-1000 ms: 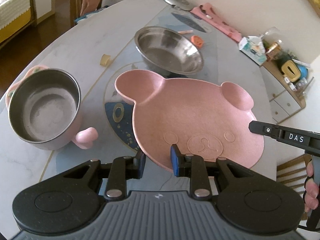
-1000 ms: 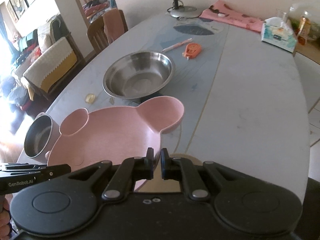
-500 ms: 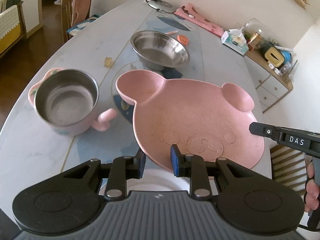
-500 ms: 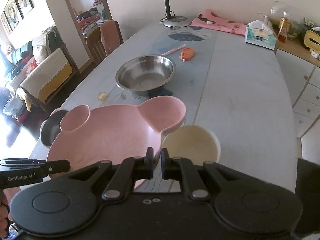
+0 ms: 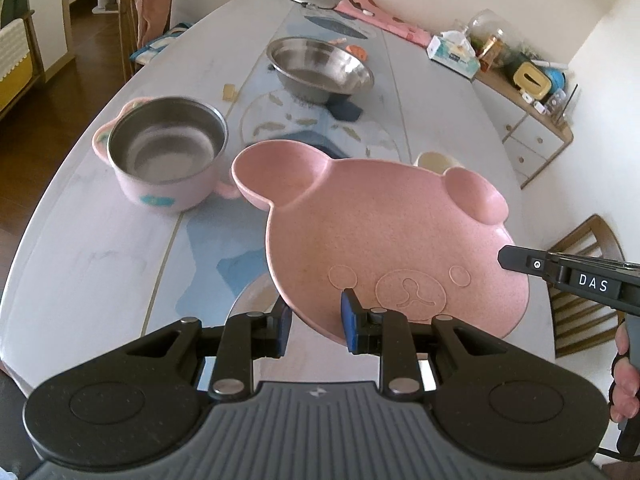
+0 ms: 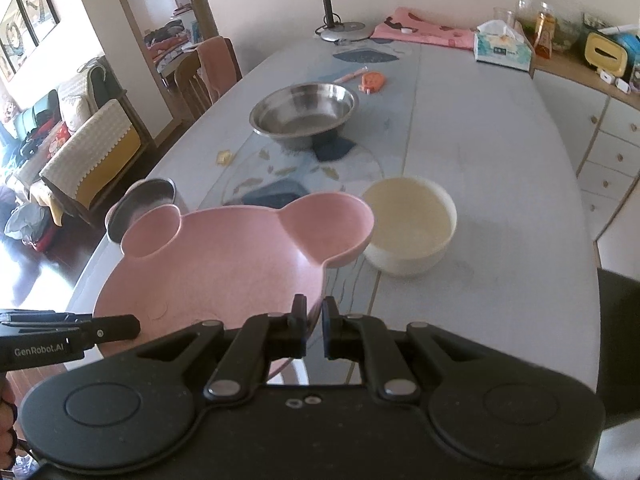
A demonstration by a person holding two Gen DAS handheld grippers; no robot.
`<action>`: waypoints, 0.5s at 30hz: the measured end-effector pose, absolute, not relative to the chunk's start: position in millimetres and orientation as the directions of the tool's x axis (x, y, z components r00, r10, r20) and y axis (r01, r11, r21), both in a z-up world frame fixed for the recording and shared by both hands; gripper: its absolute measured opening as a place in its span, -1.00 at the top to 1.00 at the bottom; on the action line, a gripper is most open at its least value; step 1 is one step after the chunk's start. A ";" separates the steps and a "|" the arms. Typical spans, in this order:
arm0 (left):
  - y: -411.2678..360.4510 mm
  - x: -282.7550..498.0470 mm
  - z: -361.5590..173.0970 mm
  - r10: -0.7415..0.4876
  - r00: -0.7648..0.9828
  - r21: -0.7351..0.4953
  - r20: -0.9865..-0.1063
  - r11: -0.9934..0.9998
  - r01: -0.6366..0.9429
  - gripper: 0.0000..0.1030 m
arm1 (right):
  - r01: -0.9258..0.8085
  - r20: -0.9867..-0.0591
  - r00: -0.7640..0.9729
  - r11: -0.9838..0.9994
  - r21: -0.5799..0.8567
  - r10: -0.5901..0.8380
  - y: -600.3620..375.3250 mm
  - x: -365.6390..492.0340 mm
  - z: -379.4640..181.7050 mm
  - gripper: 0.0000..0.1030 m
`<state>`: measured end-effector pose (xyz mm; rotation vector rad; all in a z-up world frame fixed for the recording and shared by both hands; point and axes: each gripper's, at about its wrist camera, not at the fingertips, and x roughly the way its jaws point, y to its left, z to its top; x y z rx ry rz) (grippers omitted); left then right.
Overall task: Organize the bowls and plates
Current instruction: 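Carry the pink bear-face plate and lower it onto the stacked white plates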
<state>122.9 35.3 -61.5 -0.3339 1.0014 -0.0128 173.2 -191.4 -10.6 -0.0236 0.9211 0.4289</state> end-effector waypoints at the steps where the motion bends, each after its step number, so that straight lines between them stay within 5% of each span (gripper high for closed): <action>1: 35.1 119.4 -64.0 -0.163 0.539 -0.278 -0.826 0.951 -0.139 0.52 | -0.363 -0.776 0.525 0.917 0.166 0.348 -192.0 168.7 -13.6 0.84; 15: 36.4 93.0 -94.8 -0.137 0.522 -0.223 -0.842 0.969 -0.106 0.52 | -0.339 -0.789 0.509 0.923 0.184 0.345 -186.5 137.0 -55.0 0.83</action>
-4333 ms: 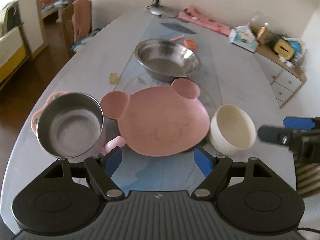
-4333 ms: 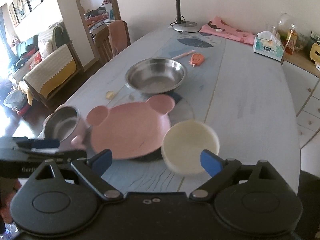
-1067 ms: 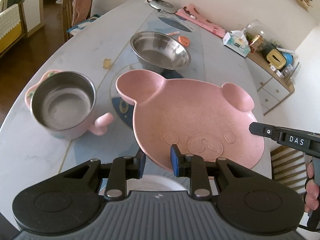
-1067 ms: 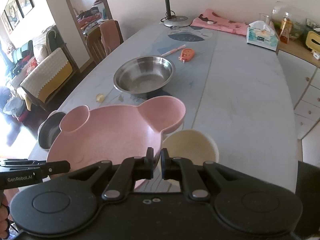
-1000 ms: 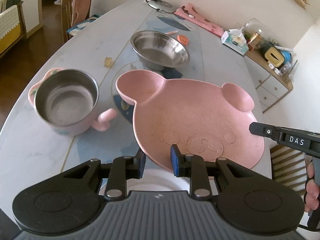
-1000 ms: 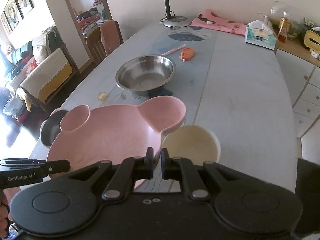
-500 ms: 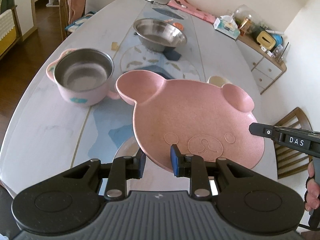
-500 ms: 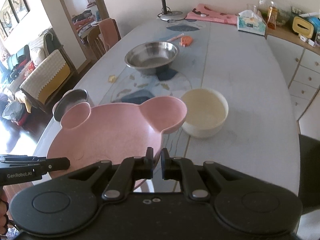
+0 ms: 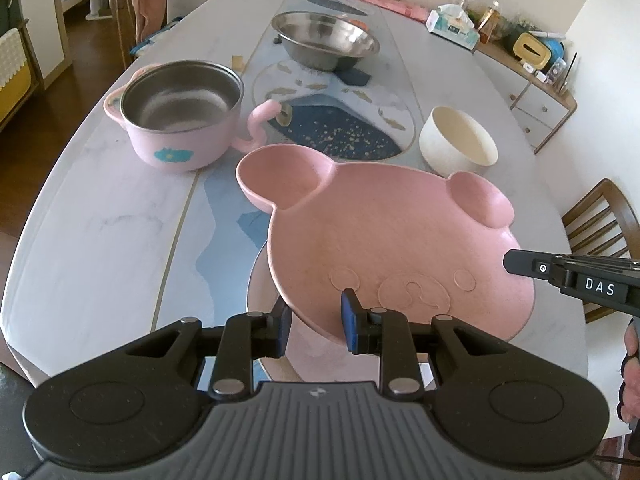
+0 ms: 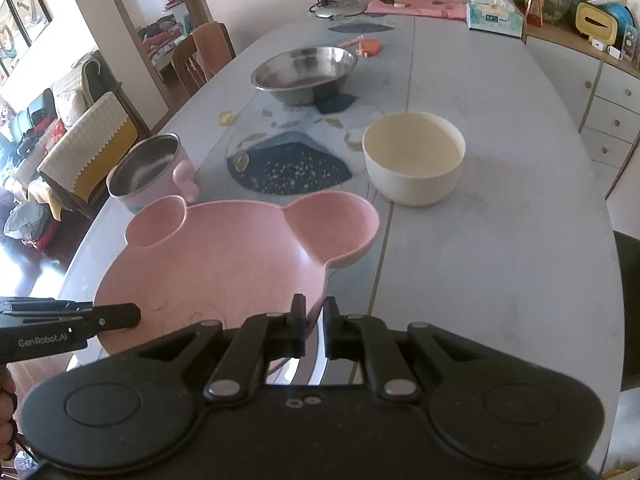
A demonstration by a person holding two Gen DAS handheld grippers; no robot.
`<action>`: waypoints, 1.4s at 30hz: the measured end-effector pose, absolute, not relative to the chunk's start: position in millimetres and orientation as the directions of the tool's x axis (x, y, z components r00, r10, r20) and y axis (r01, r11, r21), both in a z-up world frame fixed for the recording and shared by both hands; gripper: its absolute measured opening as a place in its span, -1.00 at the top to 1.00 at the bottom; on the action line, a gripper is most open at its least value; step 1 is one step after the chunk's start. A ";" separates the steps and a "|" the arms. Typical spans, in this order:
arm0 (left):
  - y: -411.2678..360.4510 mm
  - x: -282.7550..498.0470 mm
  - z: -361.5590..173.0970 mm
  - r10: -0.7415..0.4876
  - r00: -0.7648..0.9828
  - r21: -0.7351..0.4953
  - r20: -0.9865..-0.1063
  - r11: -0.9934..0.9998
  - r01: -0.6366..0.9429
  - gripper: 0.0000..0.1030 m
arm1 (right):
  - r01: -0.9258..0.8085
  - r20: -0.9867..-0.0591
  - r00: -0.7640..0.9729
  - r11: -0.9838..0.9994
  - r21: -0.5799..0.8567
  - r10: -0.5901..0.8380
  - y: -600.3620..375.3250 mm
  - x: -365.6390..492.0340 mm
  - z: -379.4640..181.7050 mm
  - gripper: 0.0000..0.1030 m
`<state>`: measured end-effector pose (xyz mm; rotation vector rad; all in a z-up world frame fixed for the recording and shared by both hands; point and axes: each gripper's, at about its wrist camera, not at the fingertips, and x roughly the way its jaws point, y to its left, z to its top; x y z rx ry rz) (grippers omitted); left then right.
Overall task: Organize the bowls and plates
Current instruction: 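Carry the pink bear-face plate and lower it onto the stacked white plates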
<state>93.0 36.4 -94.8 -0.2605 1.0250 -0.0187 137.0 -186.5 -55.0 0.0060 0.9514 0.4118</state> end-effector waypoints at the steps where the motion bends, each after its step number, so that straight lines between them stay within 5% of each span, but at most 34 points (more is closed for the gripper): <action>1: 36.6 92.8 -96.6 -0.136 0.520 -0.221 -0.843 0.970 -0.105 0.52 | -0.339 -0.790 0.508 0.923 0.183 0.344 -186.0 136.9 -57.2 0.83; 33: 42.2 94.4 -133.8 -0.167 0.452 -0.240 -0.876 0.965 -0.107 0.52 | -0.337 -0.821 0.473 0.927 0.167 0.320 -181.7 134.7 -96.4 0.82; 42: 39.9 94.6 -132.0 -0.166 0.445 -0.222 -0.880 0.972 -0.077 0.52 | -0.325 -0.828 0.469 0.932 0.161 0.307 -177.8 134.7 -100.3 0.67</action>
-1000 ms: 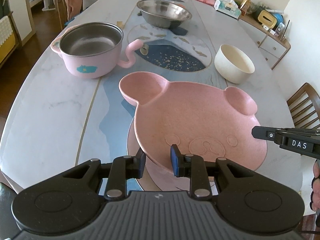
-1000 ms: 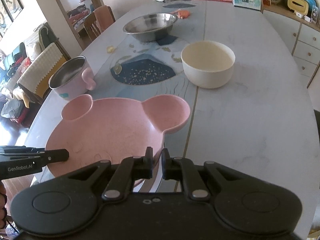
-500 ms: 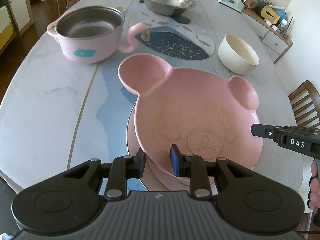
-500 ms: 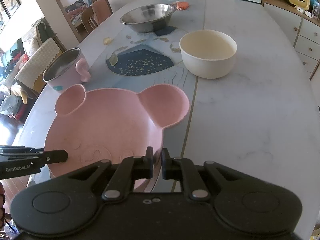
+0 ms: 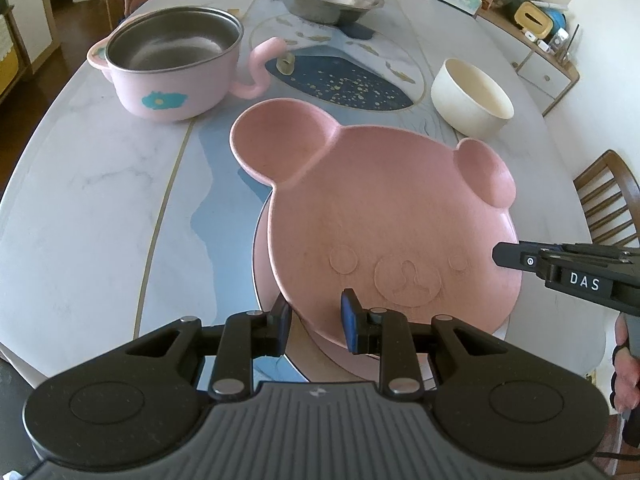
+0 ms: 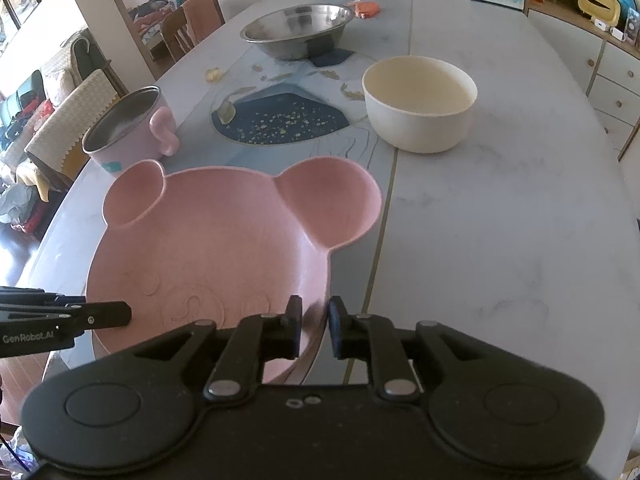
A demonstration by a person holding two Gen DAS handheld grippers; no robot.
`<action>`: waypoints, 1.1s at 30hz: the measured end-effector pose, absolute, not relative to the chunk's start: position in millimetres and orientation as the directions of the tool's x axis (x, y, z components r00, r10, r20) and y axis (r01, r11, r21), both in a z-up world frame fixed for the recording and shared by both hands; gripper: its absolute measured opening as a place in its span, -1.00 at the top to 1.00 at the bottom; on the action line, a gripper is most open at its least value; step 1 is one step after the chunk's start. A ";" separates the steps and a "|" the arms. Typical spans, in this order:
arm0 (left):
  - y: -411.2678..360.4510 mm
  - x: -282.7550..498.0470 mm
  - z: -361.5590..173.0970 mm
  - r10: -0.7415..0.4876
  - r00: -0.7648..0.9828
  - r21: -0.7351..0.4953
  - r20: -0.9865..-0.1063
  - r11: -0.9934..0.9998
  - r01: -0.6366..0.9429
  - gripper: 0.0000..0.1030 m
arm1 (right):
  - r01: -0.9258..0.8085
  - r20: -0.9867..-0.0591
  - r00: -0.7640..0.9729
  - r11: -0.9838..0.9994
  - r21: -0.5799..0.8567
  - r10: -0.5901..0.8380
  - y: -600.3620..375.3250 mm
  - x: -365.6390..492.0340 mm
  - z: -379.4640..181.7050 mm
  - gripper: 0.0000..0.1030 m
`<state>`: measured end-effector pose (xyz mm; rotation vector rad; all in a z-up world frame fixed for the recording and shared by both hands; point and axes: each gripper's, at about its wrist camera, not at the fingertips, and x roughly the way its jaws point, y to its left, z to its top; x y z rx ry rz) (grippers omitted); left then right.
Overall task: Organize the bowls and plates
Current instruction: 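Carry the pink bear-face plate and lower it onto the stacked white plates, then open both grippers and withdraw from the plate stack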
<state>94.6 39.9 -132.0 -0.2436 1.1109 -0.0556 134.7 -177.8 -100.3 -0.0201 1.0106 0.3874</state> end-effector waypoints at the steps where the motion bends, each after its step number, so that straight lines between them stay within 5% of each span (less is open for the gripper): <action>1: 39.2 94.2 -131.6 -0.164 0.445 -0.218 -0.880 0.973 -0.072 0.52 | -0.324 -0.829 0.468 0.932 0.162 0.306 -177.9 134.8 -100.8 0.65; 8: 32.5 88.4 -126.0 -0.140 0.456 -0.169 -0.879 0.985 -0.023 0.40 | -0.325 -0.827 0.465 0.930 0.175 0.318 -180.5 131.5 -96.1 0.52; 13: 29.0 82.5 -118.3 -0.131 0.487 -0.149 -0.864 0.989 0.002 -0.15 | -0.338 -0.822 0.469 0.925 0.171 0.324 -181.5 127.1 -88.6 0.40; 33: 31.8 84.3 -72.7 -0.087 0.615 -0.086 -0.784 0.996 0.032 -0.28 | -0.389 -0.778 0.512 0.906 0.169 0.365 -180.3 128.4 -45.6 -0.10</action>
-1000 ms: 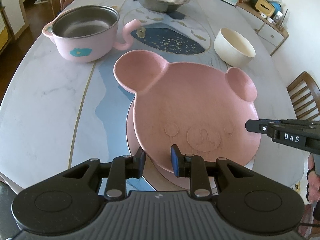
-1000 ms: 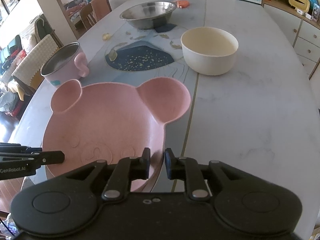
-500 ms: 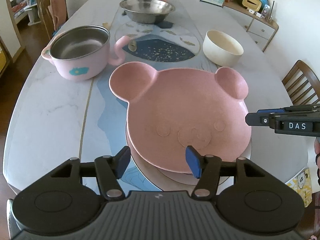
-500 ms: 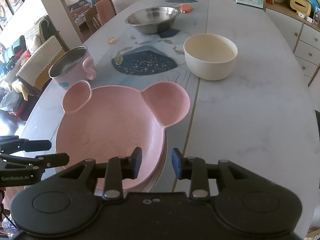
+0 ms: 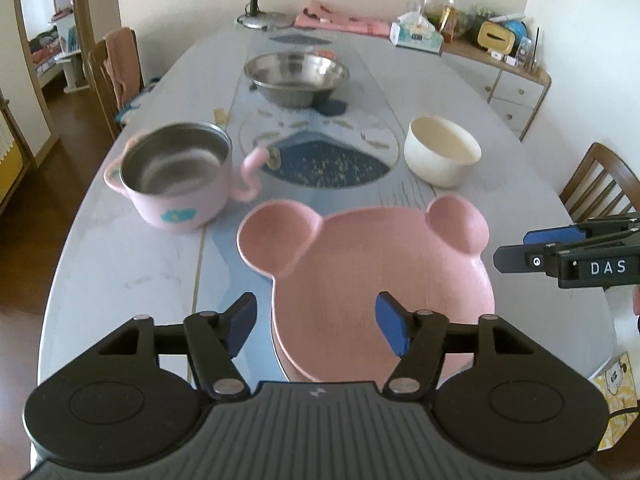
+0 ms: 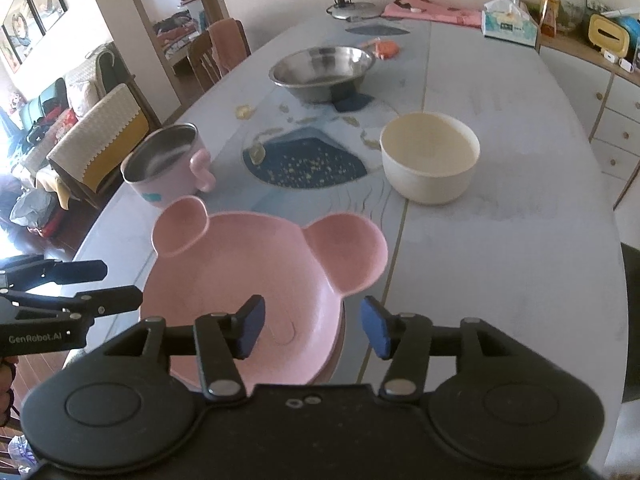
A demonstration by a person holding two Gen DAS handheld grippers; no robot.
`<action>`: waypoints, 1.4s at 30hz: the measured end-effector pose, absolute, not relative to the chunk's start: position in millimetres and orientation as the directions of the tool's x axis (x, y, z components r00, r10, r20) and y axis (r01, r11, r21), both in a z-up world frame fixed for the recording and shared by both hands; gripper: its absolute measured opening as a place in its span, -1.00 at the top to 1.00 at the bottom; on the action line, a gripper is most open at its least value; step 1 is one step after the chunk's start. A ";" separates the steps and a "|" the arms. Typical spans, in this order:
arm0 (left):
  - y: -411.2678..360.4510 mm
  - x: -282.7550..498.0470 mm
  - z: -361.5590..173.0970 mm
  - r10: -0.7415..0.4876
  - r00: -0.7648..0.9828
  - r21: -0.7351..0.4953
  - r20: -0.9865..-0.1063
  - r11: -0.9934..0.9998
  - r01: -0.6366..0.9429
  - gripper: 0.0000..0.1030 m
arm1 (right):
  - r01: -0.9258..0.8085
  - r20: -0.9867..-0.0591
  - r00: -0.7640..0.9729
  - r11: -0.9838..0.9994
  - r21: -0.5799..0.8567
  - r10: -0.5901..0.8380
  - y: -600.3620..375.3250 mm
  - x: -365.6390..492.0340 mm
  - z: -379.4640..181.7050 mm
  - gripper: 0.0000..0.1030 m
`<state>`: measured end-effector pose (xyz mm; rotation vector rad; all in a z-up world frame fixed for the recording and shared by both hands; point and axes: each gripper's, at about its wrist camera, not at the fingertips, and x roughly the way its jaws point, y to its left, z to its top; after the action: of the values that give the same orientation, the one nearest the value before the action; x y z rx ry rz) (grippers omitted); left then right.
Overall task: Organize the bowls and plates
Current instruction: 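Open both grippers and withdraw from the plate stack, then move both grippers to the rim of the large steel bowl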
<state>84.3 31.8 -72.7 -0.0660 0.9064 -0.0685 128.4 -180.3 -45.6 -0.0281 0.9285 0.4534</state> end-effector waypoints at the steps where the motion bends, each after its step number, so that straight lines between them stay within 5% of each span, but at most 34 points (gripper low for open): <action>1: 31.9 85.9 -70.9 -0.084 0.620 -0.083 -0.780 0.996 0.030 -0.29 | -0.390 -0.775 0.515 0.905 0.167 0.365 -180.0 130.2 -44.1 -0.13; 7: 29.7 103.0 -57.7 -0.063 0.654 -0.066 -0.754 0.998 0.019 -0.50 | -0.401 -0.758 0.539 0.903 0.152 0.367 -180.7 146.4 -31.0 -0.38; 23: 11.9 197.9 -21.7 0.008 0.730 -0.030 -0.684 0.999 -0.039 -0.52 | -0.463 -0.704 0.609 0.885 0.059 0.365 -181.9 228.9 10.6 -0.90; 42: 17.8 335.6 -9.8 0.161 0.713 0.031 -0.682 0.981 -0.191 -0.52 | -0.518 -0.679 0.639 0.855 -0.033 0.361 -178.6 363.6 22.6 -0.99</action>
<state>335.6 17.8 -9.8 -0.0424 0.7515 0.1949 363.6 -178.6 22.6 -0.2336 0.7189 0.5064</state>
